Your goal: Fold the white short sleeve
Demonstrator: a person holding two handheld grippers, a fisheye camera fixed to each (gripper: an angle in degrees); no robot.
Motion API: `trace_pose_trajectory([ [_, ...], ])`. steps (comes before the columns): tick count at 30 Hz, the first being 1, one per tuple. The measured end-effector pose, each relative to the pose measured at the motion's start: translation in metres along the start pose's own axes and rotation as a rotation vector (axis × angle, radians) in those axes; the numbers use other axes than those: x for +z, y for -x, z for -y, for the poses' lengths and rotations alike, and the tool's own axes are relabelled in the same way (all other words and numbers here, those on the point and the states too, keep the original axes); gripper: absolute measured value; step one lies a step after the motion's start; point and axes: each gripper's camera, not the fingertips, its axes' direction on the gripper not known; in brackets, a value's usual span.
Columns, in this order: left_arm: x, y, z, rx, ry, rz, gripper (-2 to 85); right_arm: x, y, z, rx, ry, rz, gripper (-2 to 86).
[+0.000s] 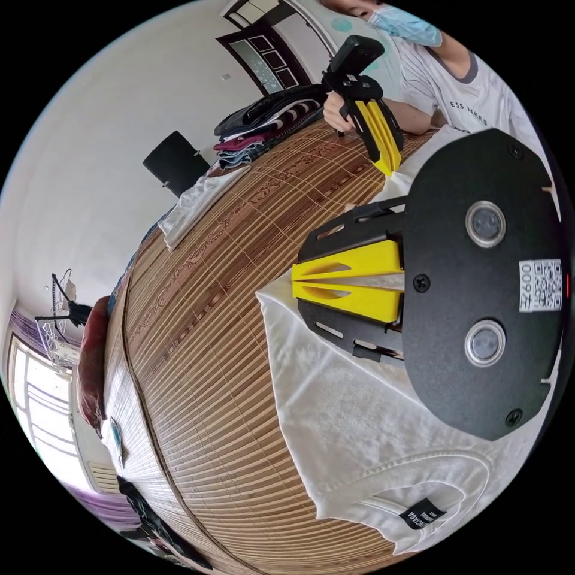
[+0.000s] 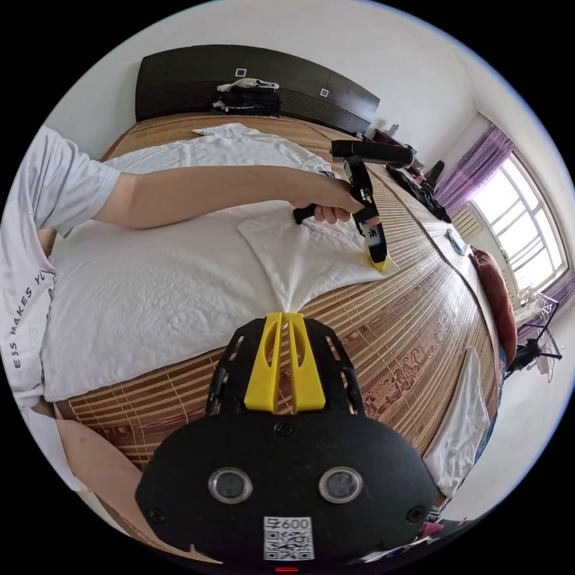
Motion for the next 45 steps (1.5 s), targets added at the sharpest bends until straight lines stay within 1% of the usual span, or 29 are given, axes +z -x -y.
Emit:
trace_pose_trajectory([
  [3, -0.005, 0.0, -0.011, -0.123, -0.079, -0.036, 0.2, -0.003, -0.007, 0.0, 0.0, -0.009, 0.0, -0.9],
  [4, -0.012, -0.008, -0.018, -0.148, -0.15, -0.038, 0.1, -0.004, -0.011, 0.0, 0.006, -0.008, 0.005, -0.9],
  [5, -0.017, -0.025, -0.02, -0.116, -0.197, -0.003, 0.1, -0.005, -0.013, 0.0, 0.015, -0.008, 0.009, -0.9],
  [6, -0.018, -0.034, -0.02, -0.098, -0.204, 0.028, 0.1, -0.007, -0.019, 0.001, 0.048, -0.001, 0.02, -0.9],
  [8, -0.012, -0.073, -0.014, -0.021, -0.173, 0.195, 0.1, -0.009, -0.032, 0.003, 0.11, 0.017, 0.056, -0.8],
  [10, 0.006, -0.094, -0.009, 0.036, -0.102, 0.28, 0.2, -0.011, -0.053, 0.0, 0.18, 0.047, 0.13, -0.8],
  [12, 0.034, -0.101, -0.005, 0.036, -0.003, 0.38, 0.3, -0.012, -0.066, -0.008, 0.206, 0.076, 0.199, -0.8],
  [13, 0.043, -0.104, -0.009, 0.048, -0.016, 0.41, 0.3, -0.015, -0.075, -0.014, 0.217, 0.07, 0.243, -0.8],
  [14, 0.044, -0.108, -0.011, 0.049, -0.025, 0.412, 0.5, -0.018, -0.08, -0.016, 0.229, 0.052, 0.258, -0.8],
  [16, 0.048, -0.113, -0.011, 0.061, -0.014, 0.418, 0.5, -0.033, -0.103, -0.02, 0.313, -0.075, 0.282, -0.8],
  [17, 0.05, -0.115, -0.012, 0.059, -0.016, 0.416, 0.6, -0.035, -0.11, -0.019, 0.345, -0.104, 0.286, -0.8],
  [19, 0.053, -0.118, -0.014, 0.058, -0.015, 0.414, 0.6, -0.035, -0.141, -0.015, 0.535, -0.19, 0.327, -0.8],
  [21, 0.055, -0.121, -0.016, 0.058, -0.016, 0.41, 0.6, -0.023, -0.158, -0.01, 0.629, -0.225, 0.384, -0.8],
  [23, 0.057, -0.123, -0.017, 0.056, -0.016, 0.406, 0.6, -0.005, -0.159, -0.002, 0.585, -0.192, 0.436, -0.8],
  [25, 0.058, -0.125, -0.019, 0.056, -0.017, 0.405, 0.5, 0.021, -0.158, 0.01, 0.521, 0.024, 0.426, -0.8],
  [26, 0.06, -0.127, -0.02, 0.056, -0.016, 0.406, 0.6, 0.016, -0.16, 0.009, 0.523, -0.007, 0.415, -0.8],
  [29, 0.063, -0.132, -0.022, 0.063, -0.013, 0.418, 0.6, 0.005, -0.168, 0.002, 0.526, 0.023, 0.404, -0.8],
  [32, 0.065, -0.137, -0.024, 0.069, -0.013, 0.429, 0.5, -0.008, -0.176, -0.003, 0.486, 0.025, 0.45, -0.8],
  [34, 0.065, -0.138, -0.026, 0.07, -0.013, 0.431, 0.5, -0.023, -0.193, -0.012, 0.545, -0.102, 0.442, -0.8],
  [36, 0.065, -0.139, -0.027, 0.069, -0.013, 0.429, 0.6, -0.026, -0.209, -0.018, 0.65, -0.175, 0.409, -0.8],
  [38, 0.064, -0.138, -0.029, 0.063, -0.015, 0.418, 0.6, -0.015, -0.213, -0.015, 0.661, -0.132, 0.399, -0.9],
  [40, 0.063, -0.137, -0.03, 0.057, -0.019, 0.407, 0.7, 0.004, -0.21, -0.003, 0.607, -0.011, 0.403, -0.8],
  [41, 0.062, -0.137, -0.032, 0.056, -0.022, 0.404, 0.7, 0.007, -0.209, -0.001, 0.595, 0.009, 0.399, -0.8],
  [44, 0.059, -0.138, -0.034, 0.058, -0.026, 0.397, 0.7, 0.005, -0.212, 0.0, 0.577, -0.015, 0.384, -0.8],
  [45, 0.052, -0.14, -0.036, 0.057, -0.058, 0.378, 0.7, 0.005, -0.216, -0.003, 0.586, -0.028, 0.401, -0.8],
])
